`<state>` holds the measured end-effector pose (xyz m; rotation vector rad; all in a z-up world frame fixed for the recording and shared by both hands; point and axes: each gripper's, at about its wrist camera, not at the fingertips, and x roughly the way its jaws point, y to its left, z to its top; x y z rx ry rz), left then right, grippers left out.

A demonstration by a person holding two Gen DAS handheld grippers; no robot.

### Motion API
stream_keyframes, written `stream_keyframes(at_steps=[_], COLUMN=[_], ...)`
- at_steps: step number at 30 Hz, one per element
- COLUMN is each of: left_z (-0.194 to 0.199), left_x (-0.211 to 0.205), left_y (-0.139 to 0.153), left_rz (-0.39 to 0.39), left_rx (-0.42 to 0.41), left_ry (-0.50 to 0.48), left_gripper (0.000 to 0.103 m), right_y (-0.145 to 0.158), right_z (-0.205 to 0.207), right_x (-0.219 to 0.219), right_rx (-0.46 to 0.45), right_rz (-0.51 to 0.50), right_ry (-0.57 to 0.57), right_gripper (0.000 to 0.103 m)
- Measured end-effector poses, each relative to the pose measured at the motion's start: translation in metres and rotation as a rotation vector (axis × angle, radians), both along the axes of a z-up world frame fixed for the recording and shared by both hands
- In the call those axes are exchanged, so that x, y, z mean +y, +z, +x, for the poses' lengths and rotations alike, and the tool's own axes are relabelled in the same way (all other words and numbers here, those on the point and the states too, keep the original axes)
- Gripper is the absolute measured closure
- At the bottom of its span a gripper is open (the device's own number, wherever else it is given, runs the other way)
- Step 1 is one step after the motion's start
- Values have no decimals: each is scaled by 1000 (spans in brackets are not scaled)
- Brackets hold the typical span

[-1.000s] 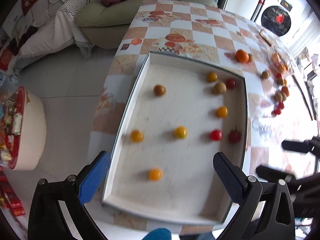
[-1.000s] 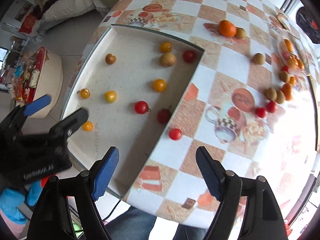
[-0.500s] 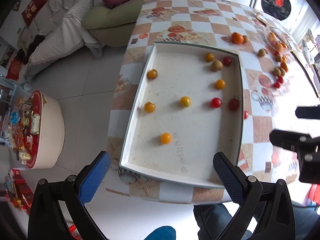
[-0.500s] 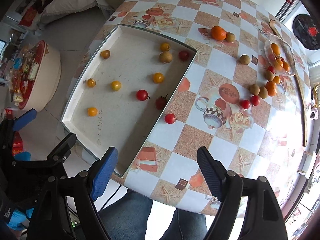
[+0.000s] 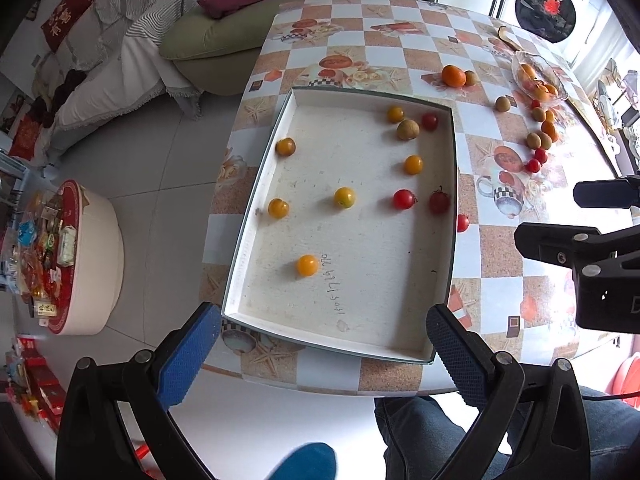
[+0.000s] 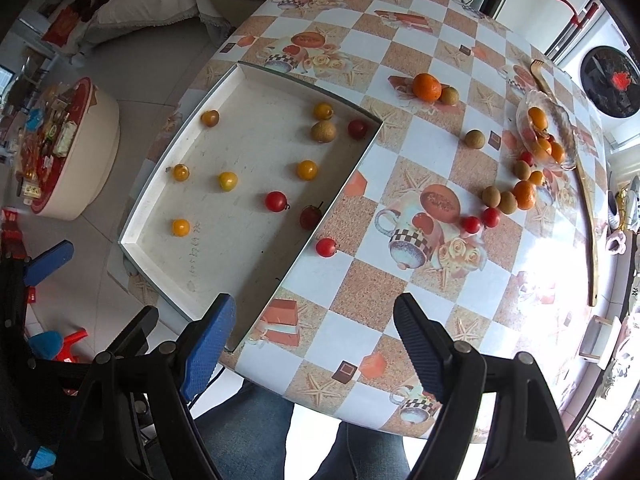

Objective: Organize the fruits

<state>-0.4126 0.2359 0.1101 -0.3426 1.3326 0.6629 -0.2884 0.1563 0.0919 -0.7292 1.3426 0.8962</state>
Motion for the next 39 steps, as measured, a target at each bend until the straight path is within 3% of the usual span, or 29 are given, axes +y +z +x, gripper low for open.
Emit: stream_keyframes(at_steps=[15, 31, 39], left_z=[2, 10, 9], left_x=[-6, -16, -15], left_y=[0, -1, 4], left_rz=[-16, -19, -19], left_rx=[0, 14, -33], left_ry=[20, -45, -36], left_gripper=[0, 0, 0], right_y=[3, 1, -1], right_z=[-2, -6, -6], right_x=[1, 4, 4], right_rx=[-6, 2, 4], right_rz=[6, 4, 3], right_ry=[27, 61, 63], right_gripper=[20, 19, 19])
